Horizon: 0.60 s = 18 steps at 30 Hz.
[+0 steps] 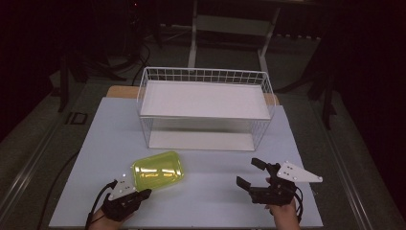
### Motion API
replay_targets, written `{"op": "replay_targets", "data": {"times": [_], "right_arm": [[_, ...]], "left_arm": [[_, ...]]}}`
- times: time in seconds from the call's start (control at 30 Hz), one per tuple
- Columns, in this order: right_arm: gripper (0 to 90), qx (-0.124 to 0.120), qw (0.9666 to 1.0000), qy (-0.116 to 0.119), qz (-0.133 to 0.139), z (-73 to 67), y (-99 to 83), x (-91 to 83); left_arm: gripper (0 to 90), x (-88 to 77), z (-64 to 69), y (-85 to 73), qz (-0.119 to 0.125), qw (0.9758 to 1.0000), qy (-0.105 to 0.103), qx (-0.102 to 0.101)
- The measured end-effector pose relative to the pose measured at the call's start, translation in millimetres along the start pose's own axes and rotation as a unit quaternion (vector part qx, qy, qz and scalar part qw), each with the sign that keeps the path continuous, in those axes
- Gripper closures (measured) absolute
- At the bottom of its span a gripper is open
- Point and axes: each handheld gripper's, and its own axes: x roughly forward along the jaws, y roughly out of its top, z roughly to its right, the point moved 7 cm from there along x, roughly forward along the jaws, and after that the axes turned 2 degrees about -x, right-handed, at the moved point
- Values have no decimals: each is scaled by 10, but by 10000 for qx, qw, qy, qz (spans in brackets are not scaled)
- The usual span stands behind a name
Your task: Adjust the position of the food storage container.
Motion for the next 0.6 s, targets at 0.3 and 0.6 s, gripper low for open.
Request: {"op": "replay_targets", "data": {"times": [0.3, 0.6], "right_arm": [[131, 0, 10000, 43, 26, -16, -8, 21], [131, -2, 10000, 72, -26, -18, -21, 36]], "left_arm": [[900, 17, -173, -30, -128, 9992, 377, -24], [900, -106, -250, -1, -83, 9991, 409, -54]]}}
